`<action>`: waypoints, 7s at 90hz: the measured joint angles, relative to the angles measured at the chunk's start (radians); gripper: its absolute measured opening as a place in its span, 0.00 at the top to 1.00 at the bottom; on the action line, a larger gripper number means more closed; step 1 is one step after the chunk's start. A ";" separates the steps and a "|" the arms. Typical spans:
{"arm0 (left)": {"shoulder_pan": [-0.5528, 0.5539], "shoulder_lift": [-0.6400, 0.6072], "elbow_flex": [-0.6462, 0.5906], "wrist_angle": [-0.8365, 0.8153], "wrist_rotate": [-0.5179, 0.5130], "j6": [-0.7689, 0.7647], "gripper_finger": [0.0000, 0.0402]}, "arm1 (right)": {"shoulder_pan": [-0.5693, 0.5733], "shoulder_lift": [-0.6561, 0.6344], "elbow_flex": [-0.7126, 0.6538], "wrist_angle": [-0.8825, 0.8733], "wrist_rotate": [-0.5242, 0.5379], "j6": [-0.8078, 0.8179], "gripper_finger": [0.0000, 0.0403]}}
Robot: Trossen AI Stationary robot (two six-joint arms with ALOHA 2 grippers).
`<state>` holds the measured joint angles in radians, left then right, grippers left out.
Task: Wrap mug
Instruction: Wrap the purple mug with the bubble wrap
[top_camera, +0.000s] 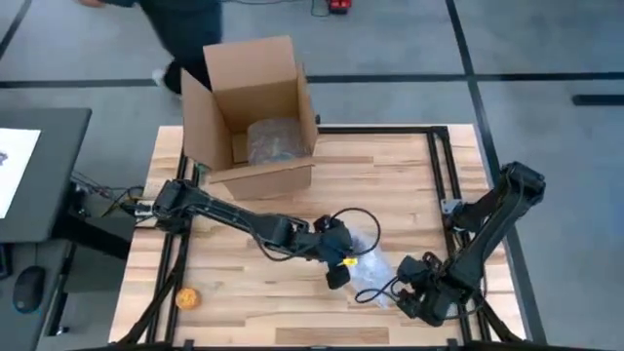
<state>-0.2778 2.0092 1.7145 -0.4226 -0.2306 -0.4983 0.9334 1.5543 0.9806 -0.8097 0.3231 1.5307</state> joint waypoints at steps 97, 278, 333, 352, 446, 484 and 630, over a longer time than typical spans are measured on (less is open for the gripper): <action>0.054 0.152 0.000 -0.012 0.057 0.020 1.00 | 0.033 0.268 -0.001 0.271 0.171 0.039 0.97; 0.002 0.149 0.339 -0.455 0.039 0.064 1.00 | -0.197 -0.061 0.002 0.169 0.297 0.095 1.00; -0.177 -0.011 0.367 -0.480 -0.326 0.168 1.00 | -0.197 -0.060 0.001 0.175 0.250 0.075 1.00; -0.054 0.006 0.210 -0.099 -0.017 0.112 1.00 | -0.197 -0.060 0.001 0.194 0.226 0.036 1.00; 0.051 0.020 -0.372 0.466 0.093 -0.172 1.00 | -0.343 -0.063 0.001 0.437 0.193 -0.204 1.00; 0.052 0.020 -0.356 0.457 0.088 -0.108 1.00 | -0.433 -0.065 0.006 0.340 0.131 -0.197 1.00; 0.203 0.050 -0.153 0.217 0.116 0.032 1.00 | -0.878 -0.300 0.001 -0.030 -0.342 -0.668 0.50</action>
<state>-0.0747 2.0592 1.5618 -0.2058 -0.1142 -0.4665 0.0555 1.2545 0.9813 -0.8395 -0.0190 0.8631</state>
